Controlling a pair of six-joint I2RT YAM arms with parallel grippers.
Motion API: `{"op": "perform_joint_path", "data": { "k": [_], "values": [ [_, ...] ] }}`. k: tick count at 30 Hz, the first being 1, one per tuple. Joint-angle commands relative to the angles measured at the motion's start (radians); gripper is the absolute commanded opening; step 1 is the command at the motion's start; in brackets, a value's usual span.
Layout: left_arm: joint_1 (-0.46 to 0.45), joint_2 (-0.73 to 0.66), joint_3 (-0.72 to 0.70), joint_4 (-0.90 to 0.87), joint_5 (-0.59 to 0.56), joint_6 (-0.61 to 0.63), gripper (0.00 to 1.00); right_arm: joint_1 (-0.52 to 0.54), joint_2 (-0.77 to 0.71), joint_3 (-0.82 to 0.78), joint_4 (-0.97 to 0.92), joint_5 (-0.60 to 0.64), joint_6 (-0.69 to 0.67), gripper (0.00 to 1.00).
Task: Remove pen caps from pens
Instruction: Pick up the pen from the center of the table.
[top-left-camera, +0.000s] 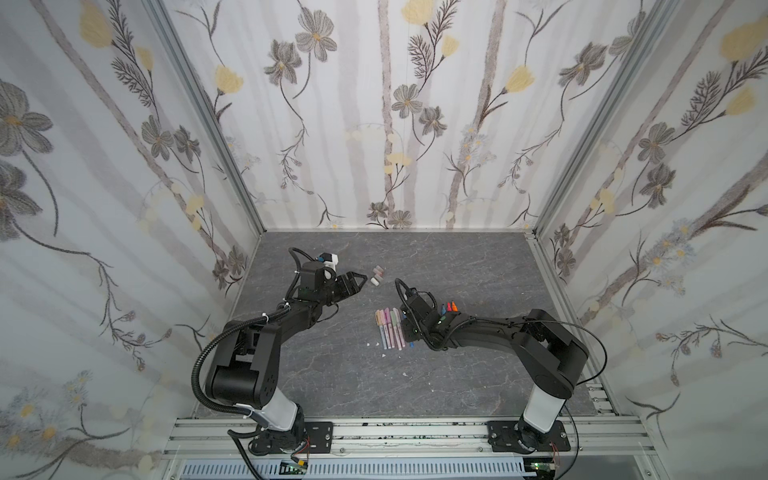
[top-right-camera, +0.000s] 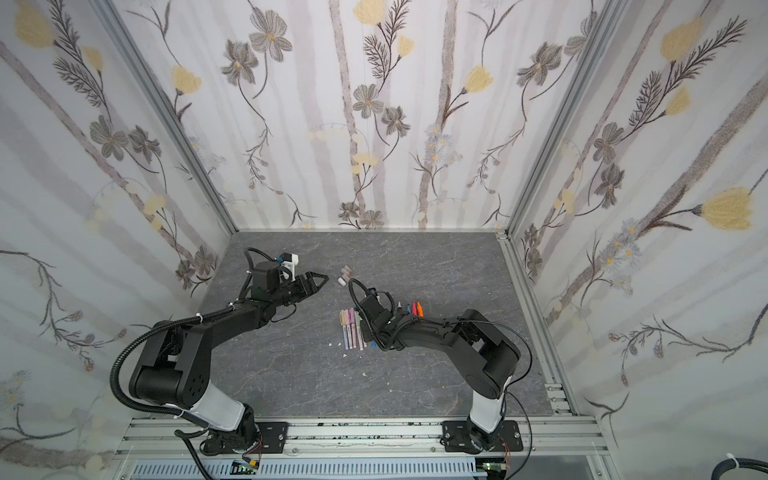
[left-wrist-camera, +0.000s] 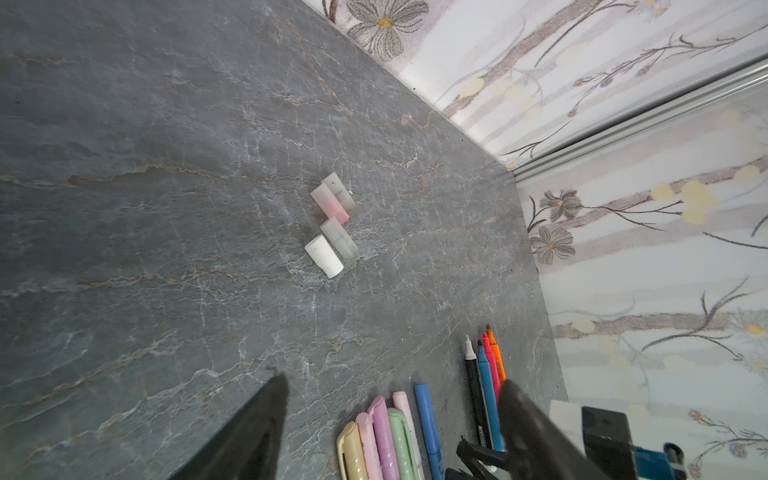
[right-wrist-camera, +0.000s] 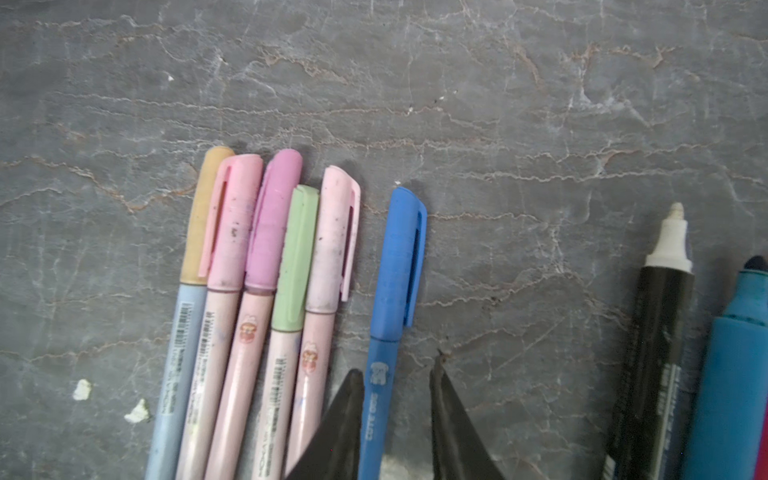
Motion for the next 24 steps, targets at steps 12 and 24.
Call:
{"op": "perform_joint_path", "data": {
  "k": [12,24],
  "values": [
    [0.051,-0.04,-0.084,0.25,0.089,-0.147,1.0,0.009,0.052,0.023,-0.043,-0.016,0.013,0.28],
    [0.032,0.0,-0.012,0.12,0.109,-0.114,0.87,-0.004,0.032,-0.008,-0.034,-0.048,-0.009,0.06]
  ]
}}
